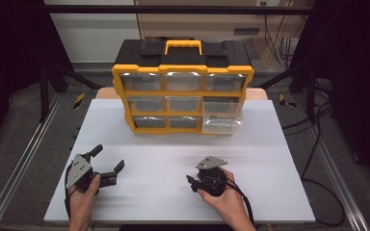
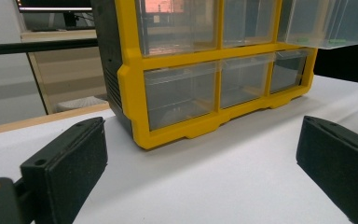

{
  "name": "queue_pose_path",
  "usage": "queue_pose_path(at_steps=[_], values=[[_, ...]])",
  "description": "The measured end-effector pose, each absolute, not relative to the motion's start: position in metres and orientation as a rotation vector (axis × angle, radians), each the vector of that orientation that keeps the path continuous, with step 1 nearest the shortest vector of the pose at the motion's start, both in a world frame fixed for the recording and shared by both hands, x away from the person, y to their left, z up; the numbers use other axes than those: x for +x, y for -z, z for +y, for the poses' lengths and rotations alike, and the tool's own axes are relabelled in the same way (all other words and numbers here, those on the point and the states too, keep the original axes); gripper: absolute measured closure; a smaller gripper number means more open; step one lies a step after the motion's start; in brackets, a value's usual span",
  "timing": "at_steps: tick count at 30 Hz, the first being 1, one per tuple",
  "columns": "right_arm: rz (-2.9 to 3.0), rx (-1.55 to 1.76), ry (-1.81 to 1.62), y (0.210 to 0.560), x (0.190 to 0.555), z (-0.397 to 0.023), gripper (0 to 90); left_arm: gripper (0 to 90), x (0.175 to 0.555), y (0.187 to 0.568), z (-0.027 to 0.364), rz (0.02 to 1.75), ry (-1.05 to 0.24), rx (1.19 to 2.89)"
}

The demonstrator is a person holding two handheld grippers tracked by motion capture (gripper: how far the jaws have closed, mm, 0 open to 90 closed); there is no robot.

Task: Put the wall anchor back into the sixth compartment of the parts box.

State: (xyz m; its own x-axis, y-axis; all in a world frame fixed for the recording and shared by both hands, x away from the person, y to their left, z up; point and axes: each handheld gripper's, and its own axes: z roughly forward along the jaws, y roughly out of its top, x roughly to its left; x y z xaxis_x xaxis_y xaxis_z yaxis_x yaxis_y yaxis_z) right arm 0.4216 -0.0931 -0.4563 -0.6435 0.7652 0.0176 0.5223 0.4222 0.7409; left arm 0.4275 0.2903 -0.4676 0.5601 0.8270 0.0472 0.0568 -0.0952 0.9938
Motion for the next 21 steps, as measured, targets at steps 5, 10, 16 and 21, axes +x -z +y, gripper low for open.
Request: queue_pose_path(at_steps=[5, 10, 16, 21], values=[[2.364, 1.11, -1.047, 0.4585, 0.4215, -0.0894, 48.9, 1.5, 0.428, 0.4677, 0.2906, 0.78, -0.768, 1.545], [2.368, 1.112, -1.04, 0.4594, 0.4219, -0.0887, 50.3, 1.5, 0.4279, 0.4676, 0.2907, 0.779, -0.768, 1.544], [2.378, 1.119, -1.035, 0.4613, 0.423, -0.0897, 54.3, 1.5, 0.4286, 0.4678, 0.291, 0.781, -0.767, 1.545], [2.389, 1.126, -1.038, 0.4634, 0.4234, -0.0892, 57.9, 1.5, 0.4285, 0.4676, 0.2908, 0.779, -0.766, 1.545]])
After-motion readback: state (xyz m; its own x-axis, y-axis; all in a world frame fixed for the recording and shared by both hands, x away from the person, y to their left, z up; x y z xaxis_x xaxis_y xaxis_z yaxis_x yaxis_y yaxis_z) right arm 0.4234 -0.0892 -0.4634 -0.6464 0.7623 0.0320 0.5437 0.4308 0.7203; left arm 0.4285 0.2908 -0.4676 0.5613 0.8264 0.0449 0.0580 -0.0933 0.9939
